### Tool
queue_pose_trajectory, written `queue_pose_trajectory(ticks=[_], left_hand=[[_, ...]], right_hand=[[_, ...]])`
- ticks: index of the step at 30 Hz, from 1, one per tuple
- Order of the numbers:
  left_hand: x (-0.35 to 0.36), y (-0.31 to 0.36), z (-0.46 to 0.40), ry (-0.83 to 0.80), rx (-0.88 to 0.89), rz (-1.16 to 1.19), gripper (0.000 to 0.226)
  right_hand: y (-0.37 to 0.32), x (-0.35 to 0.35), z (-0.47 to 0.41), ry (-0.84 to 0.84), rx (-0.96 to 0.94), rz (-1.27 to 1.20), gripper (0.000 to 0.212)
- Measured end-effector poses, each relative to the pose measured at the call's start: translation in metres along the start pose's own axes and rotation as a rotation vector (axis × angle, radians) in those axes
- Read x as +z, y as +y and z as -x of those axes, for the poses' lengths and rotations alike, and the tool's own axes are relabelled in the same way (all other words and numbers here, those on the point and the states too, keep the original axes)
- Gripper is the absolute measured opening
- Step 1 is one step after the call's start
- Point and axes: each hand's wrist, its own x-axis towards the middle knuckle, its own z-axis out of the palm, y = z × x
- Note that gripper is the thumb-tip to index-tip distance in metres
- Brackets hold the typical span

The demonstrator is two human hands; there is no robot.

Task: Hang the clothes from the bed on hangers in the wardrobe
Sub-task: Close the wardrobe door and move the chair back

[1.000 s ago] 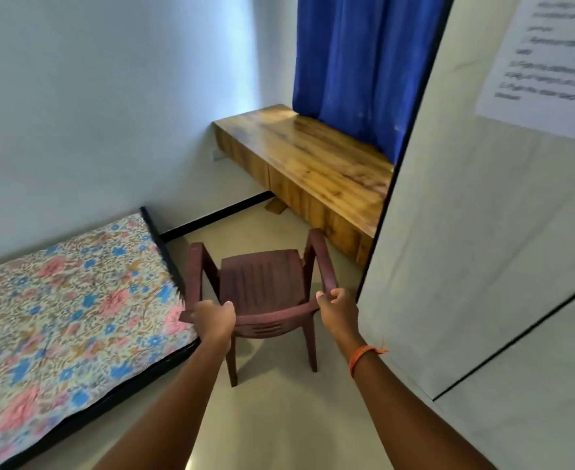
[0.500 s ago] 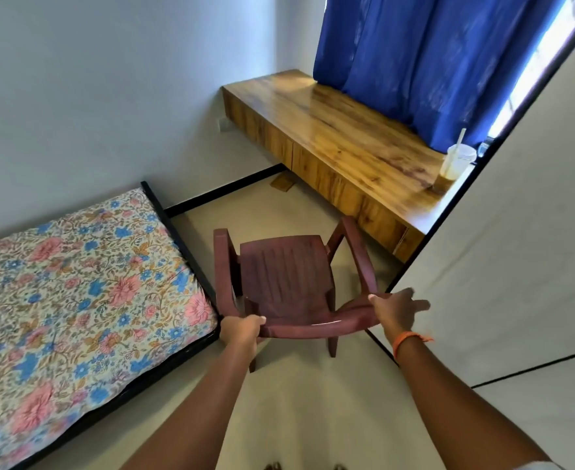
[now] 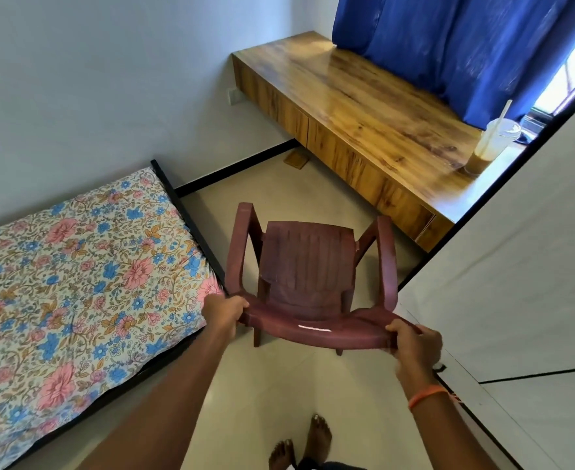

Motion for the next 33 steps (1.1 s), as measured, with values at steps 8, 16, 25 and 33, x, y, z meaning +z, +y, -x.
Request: queue_pose_trajectory(ticks=[8,16,25,33], left_hand=[[-0.018,0.046,-0.065,-0.014,-0.099,0.284,0.051],[-0.013,0.049,-0.067,-0.104,-0.148,0.436,0.011],[-0.019,0.061,-0.103,-0.15,-0.084,0.44,0.048],[-0.023,0.082,-0.109,-0.358,-0.012,0.278,0.017]], right_hand=[[-0.006,0.047,-0.001,-0.147,0.176,-0.141,0.025],[-0.007,0.052,-0.01,-0.15,0.289,-0.173,0.024],[-0.003,0.072,0.008,-0.023,0.258,-0.243,0.02],[0.0,0.083,0.017,0.117,0.286,-0.307,0.014]])
